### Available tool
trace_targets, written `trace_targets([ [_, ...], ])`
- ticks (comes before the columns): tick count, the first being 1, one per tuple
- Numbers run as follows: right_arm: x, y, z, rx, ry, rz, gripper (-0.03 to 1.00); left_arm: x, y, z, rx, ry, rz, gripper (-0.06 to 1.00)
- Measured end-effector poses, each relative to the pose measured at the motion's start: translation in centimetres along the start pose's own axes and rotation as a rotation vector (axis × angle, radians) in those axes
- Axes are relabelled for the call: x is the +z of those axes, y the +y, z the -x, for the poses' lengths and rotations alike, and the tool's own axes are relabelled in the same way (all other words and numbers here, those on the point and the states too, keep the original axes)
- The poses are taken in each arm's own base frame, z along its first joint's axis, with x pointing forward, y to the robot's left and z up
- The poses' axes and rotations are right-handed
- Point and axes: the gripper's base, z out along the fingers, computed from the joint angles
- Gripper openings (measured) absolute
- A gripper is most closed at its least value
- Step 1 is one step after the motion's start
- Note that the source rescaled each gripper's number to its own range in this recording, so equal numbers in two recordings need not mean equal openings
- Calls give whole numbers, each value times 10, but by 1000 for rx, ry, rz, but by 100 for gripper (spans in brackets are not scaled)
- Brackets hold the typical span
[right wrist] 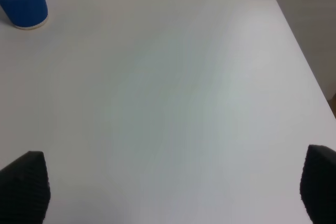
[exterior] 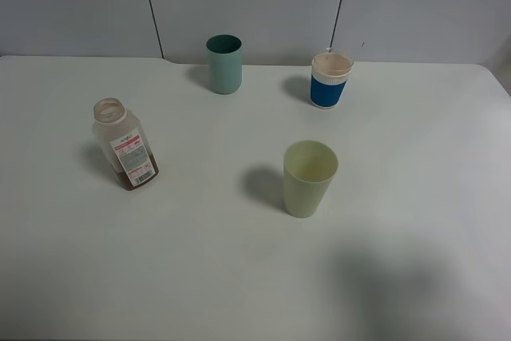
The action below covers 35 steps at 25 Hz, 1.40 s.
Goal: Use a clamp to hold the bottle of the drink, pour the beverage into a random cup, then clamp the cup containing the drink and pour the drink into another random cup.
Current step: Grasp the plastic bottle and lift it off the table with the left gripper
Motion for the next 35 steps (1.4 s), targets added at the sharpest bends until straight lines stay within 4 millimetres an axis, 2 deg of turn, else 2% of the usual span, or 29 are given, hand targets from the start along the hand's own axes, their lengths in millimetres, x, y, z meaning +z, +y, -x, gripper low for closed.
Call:
trace_targets([
  [20,0,0,0,0,0,0,86,5,-4,2,46,37,-35,100],
  [29,0,0,0,0,0,0,86,37,-16,23,196,200,-117,100],
  [35,0,0,0,0,0,0,86,78,-25,34,275,346,-186,100],
])
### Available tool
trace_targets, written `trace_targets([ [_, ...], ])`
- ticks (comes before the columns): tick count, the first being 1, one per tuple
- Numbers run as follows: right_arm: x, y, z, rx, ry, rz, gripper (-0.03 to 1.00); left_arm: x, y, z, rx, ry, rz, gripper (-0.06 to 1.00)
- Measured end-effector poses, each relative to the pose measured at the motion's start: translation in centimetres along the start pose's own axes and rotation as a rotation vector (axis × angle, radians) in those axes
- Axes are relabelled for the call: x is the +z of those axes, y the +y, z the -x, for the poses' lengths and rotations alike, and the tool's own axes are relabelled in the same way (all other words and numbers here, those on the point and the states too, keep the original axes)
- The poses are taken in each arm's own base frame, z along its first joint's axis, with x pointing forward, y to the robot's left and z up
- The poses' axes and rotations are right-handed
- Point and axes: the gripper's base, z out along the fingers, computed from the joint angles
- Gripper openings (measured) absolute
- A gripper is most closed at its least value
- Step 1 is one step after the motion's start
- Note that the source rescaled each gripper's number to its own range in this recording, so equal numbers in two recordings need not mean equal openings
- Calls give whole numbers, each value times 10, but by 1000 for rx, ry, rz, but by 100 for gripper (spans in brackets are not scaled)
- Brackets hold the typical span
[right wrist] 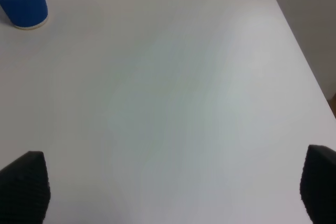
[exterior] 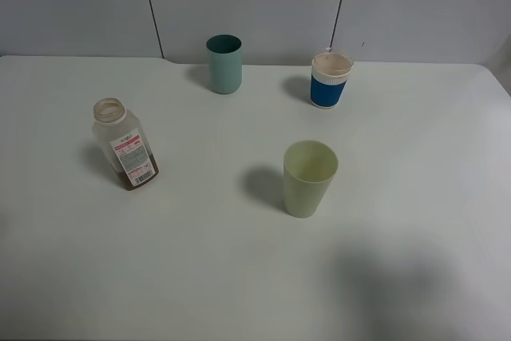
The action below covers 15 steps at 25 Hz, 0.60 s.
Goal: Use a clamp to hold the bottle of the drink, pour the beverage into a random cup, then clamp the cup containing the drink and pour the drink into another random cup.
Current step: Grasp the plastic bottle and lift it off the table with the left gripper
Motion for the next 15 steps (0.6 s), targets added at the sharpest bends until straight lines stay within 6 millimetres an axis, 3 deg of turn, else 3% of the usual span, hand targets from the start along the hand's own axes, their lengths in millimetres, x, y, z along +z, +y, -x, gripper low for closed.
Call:
trace_targets([
  [6,0,0,0,0,0,0,86,33,1,13,75,110,-75,100],
  [15,0,0,0,0,0,0,86,64,-9,26,218,138,-151,100],
])
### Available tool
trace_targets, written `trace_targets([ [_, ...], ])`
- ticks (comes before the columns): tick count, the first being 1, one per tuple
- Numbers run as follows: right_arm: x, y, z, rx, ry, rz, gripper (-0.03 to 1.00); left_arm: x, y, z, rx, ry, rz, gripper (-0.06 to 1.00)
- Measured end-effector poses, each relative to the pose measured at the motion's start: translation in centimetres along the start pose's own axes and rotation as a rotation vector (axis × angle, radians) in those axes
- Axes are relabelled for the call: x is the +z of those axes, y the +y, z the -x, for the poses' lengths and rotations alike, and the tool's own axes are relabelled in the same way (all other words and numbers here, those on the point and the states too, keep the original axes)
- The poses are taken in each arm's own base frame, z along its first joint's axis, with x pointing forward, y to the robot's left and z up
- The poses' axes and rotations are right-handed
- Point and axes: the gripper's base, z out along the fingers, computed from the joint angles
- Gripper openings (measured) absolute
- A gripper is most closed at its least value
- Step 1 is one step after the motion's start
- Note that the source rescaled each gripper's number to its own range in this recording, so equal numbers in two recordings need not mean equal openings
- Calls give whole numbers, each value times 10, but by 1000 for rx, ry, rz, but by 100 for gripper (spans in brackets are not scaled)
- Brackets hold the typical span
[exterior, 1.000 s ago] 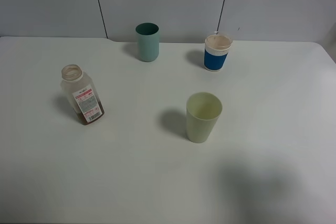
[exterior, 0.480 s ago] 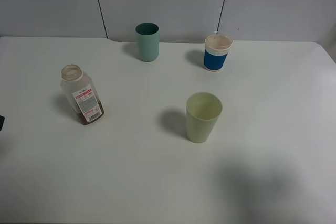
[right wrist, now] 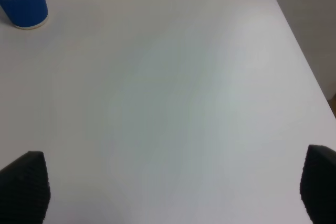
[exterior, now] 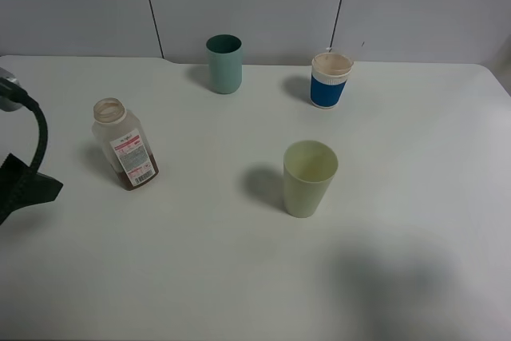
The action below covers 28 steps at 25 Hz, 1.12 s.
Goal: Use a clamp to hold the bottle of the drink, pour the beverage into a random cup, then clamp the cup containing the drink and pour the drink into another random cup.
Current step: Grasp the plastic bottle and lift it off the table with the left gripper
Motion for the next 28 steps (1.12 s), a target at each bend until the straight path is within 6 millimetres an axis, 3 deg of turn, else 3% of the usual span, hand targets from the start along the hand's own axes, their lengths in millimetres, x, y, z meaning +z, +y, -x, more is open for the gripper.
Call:
trace_targets([
  [8,0,0,0,0,0,0,86,43,-10,15,84,28,-55,100],
  [15,0,0,0,0,0,0,86,72,-11,1,58,-63,8,100],
  [28,0,0,0,0,0,0,86,91,-7,-6,21,-128,71,100],
])
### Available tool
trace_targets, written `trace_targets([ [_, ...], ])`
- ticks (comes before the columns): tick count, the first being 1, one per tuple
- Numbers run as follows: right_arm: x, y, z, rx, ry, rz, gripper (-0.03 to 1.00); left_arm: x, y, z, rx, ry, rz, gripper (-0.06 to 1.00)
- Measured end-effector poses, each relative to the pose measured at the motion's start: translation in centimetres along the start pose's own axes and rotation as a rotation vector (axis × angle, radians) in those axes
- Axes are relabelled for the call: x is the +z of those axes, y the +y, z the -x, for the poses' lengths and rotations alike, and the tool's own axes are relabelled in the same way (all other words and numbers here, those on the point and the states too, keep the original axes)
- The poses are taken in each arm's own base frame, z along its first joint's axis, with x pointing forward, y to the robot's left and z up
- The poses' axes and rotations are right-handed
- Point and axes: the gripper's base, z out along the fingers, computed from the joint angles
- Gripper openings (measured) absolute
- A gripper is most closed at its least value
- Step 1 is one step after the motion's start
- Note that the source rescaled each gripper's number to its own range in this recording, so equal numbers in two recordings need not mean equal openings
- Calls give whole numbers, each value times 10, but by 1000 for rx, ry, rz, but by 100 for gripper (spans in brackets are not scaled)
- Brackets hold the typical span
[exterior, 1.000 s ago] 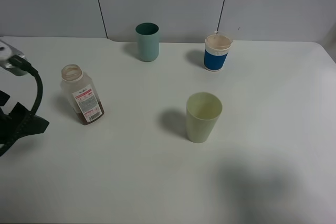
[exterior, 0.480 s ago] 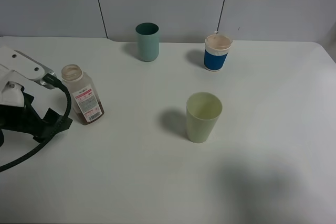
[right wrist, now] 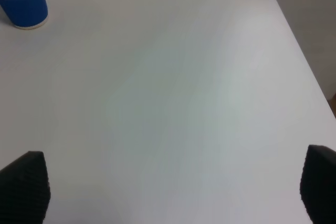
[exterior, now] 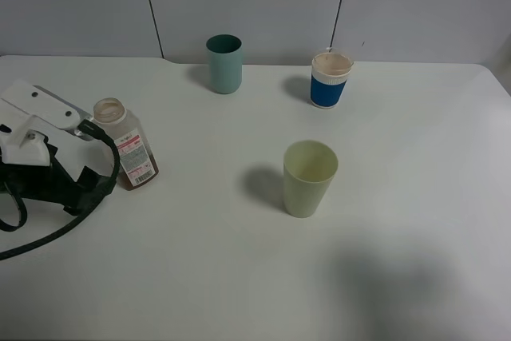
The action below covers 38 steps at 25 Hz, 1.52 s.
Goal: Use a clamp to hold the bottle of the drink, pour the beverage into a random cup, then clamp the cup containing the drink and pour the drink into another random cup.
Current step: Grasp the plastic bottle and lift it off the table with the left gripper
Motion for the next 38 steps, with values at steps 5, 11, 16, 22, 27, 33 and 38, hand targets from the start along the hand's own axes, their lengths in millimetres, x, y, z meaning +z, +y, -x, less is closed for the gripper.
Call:
trace_targets([
  [5,0,0,0,0,0,0,86,18,-11,-11,-2,-13,3,100],
  [11,0,0,0,0,0,0,86,33,-17,-13,-20,-62,-8,100],
  [16,0,0,0,0,0,0,86,53,-26,-9,-82,-178,-96,100],
  [22,0,0,0,0,0,0,86,69,-32,-9,-84,-275,-140,100],
  [27,0,0,0,0,0,0,86,79,-34,-14,-74,-308,-172,94],
  [33,0,0,0,0,0,0,86,81,-35,-13,-66,-345,-191,81],
  [38,0,0,0,0,0,0,86,81,-34,-13,-67,-349,-190,37],
])
